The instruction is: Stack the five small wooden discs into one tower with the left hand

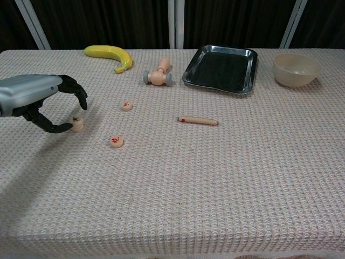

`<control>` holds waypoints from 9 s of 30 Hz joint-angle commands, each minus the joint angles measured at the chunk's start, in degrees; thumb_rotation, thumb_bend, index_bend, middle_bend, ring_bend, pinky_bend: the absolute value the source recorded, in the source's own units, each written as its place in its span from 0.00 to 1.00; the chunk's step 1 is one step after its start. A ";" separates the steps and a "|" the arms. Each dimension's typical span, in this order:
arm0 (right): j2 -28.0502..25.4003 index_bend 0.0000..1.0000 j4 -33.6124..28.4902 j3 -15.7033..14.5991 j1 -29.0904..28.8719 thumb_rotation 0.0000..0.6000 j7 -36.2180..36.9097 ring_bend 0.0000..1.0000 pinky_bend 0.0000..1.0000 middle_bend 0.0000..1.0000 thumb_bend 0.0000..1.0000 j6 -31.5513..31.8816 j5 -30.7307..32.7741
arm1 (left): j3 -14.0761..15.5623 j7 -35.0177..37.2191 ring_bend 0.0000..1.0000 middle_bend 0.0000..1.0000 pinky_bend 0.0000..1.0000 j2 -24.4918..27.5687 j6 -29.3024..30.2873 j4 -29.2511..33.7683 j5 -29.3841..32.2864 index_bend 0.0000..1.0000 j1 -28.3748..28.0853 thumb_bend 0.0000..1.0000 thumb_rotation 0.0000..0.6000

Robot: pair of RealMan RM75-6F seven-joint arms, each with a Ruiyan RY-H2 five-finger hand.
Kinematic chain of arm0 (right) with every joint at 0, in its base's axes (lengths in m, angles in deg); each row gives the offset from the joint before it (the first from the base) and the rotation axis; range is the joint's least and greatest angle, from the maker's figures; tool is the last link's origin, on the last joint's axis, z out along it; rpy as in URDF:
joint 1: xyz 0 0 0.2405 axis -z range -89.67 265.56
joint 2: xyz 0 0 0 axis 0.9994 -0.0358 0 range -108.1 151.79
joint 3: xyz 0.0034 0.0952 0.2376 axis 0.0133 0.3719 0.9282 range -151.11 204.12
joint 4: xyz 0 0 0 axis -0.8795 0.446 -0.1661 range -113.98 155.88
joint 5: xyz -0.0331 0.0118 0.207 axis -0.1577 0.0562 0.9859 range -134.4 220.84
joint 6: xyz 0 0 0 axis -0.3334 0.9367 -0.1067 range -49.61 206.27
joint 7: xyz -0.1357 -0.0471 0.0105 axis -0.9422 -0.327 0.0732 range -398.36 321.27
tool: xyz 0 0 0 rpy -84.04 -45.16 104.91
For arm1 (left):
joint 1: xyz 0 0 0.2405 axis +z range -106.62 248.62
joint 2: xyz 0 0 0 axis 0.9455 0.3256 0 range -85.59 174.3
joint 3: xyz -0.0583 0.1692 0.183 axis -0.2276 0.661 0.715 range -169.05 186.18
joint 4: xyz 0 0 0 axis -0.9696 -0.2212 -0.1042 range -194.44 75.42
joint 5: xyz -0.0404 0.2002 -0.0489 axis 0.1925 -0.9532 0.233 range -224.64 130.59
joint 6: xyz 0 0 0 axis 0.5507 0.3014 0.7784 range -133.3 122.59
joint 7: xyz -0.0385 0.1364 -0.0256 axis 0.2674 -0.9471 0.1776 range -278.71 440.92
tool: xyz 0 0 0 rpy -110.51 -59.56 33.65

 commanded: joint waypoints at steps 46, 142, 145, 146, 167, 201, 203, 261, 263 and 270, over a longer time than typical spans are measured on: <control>-0.33 0.00 0.99 -0.12 0.99 1.00 1.84 0.00 0.00 0.00 0.14 1.06 -0.21 | 2.30 -1.48 0.00 0.15 0.00 -7.98 -1.34 -2.06 -7.51 0.40 -0.48 0.31 1.00; -0.43 0.00 1.14 -0.12 1.29 1.00 2.76 0.00 0.00 0.00 0.14 1.16 -0.60 | -1.18 1.41 0.00 0.14 0.00 -2.03 4.08 1.76 -5.21 0.16 2.16 0.17 1.00; -0.52 0.00 1.23 -0.11 1.37 1.00 2.86 0.00 0.00 0.00 0.14 1.26 -0.55 | -1.83 0.80 0.00 0.14 0.00 -4.45 4.80 0.04 -4.39 0.12 2.14 0.12 1.00; -0.56 0.00 1.25 -0.09 1.39 1.00 2.92 0.00 0.00 0.00 0.14 1.31 -0.53 | -2.02 0.57 0.00 0.14 0.00 -4.98 4.62 -0.38 -3.99 0.12 2.00 0.12 1.00; -0.42 0.00 1.61 -0.11 1.19 1.00 3.01 0.00 0.00 0.00 0.14 0.59 -0.19 | -4.50 1.03 0.00 0.15 0.00 -8.93 0.36 -6.96 -0.35 0.13 -1.19 0.18 1.00; -0.38 0.00 0.56 0.00 1.02 1.00 1.44 0.00 0.00 0.00 0.14 0.56 0.00 | -3.31 6.17 0.00 0.15 0.00 -6.20 -1.89 -8.04 -1.52 0.14 -1.40 0.20 1.00; -0.36 0.00 0.65 -0.02 1.03 1.00 1.52 0.00 0.00 0.00 0.14 0.53 0.03 | -3.43 6.46 0.00 0.15 0.00 -6.06 -2.18 -7.92 -1.22 0.14 -1.45 0.20 1.00; -0.02 0.00 1.11 -0.13 1.04 1.00 1.44 0.00 0.00 0.00 0.14 0.10 0.43 | -4.10 10.29 0.00 0.15 0.00 -1.05 -6.36 -3.64 3.13 0.14 -2.99 0.20 1.00; 0.01 0.00 1.08 -0.15 1.00 1.00 1.39 0.00 0.00 0.00 0.14 0.10 0.36 | -3.98 10.41 0.00 0.15 0.00 -0.97 -6.36 -3.46 3.00 0.14 -2.97 0.20 1.00; -0.07 0.00 1.03 -0.08 1.02 1.00 1.38 0.00 0.00 0.00 0.14 0.22 0.39 | -3.79 11.03 0.00 0.15 0.00 -0.25 -5.10 -0.82 0.68 0.15 -2.91 0.20 1.00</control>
